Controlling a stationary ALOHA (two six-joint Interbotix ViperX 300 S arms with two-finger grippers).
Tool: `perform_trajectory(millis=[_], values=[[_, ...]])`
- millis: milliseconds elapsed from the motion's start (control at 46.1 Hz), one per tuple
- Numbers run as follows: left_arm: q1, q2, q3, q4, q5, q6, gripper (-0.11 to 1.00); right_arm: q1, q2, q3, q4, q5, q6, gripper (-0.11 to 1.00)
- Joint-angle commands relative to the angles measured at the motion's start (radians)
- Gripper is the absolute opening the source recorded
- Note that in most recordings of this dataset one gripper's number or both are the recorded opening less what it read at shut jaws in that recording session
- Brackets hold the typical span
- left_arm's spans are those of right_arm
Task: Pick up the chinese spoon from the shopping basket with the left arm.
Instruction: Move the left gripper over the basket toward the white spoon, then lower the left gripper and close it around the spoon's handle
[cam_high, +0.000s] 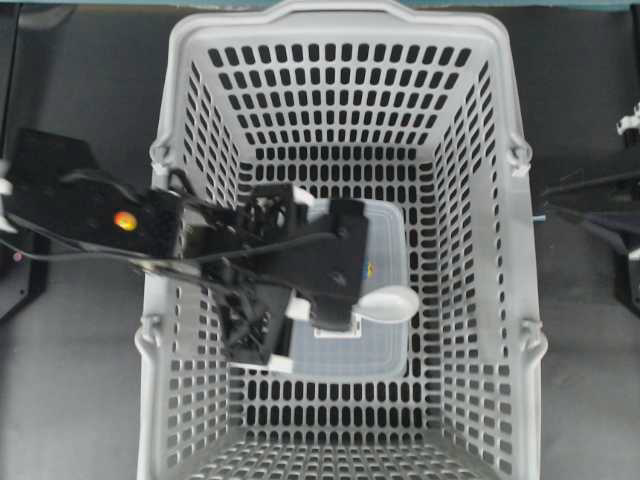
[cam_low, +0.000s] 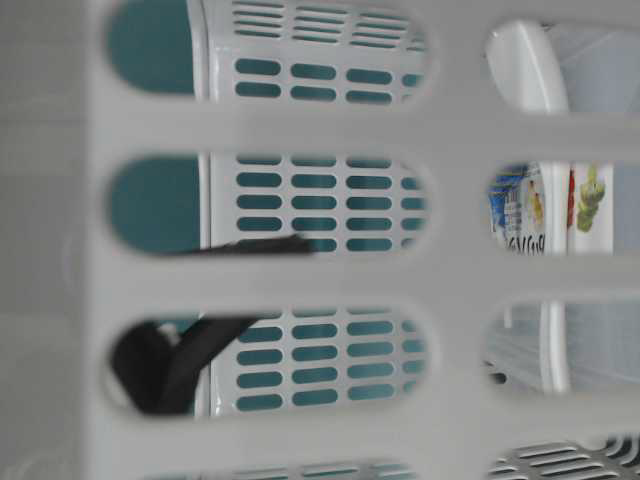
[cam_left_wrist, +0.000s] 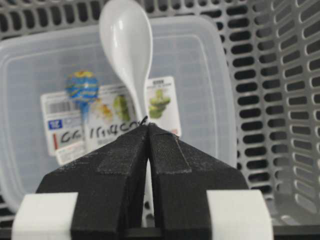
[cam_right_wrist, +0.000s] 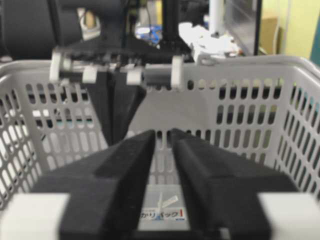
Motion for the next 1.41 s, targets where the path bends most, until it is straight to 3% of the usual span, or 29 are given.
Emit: perform_trajectory(millis=[0, 87, 195, 347, 455, 1128, 1236, 1388], values=[[-0.006, 0.015, -0.034, 0.003, 0.009, -0.003, 0.01, 0.002, 0.006, -0.009, 0.002, -0.009, 0.002, 0.3], [-0.006, 0.044, -0.04, 0.003, 0.026, -0.021, 0.05, 0.002, 0.006, -0.011, 0.003, -0.012, 0.0, 0.51], [-0.006, 0.081, -0.052, 0.003, 0.043, -0.067, 0.33, 0.002, 0.006, -0.011, 0.003, -0.014, 0.0, 0.69], [-0.009, 0.143, -0.078, 0.003, 0.057, -0.12, 0.77, 0.002, 0.006, -0.009, 0.002, -0.014, 0.0, 0.73], [-0.009, 0.178, -0.084, 0.003, 0.057, -0.123, 0.9, 0.002, 0.006, -0.009, 0.003, -0.014, -0.002, 0.73], [0.005, 0.261, -0.054, 0.003, 0.026, -0.149, 0.82, 0.002, 0.006, -0.008, 0.003, -0.011, 0.0, 0.73], [0.009, 0.256, -0.052, 0.003, 0.026, -0.152, 0.67, 0.002, 0.006, -0.008, 0.003, -0.011, 0.0, 0.73], [0.009, 0.247, -0.057, 0.003, 0.026, -0.144, 0.24, 0.002, 0.006, -0.006, 0.003, -0.009, 0.0, 0.73]])
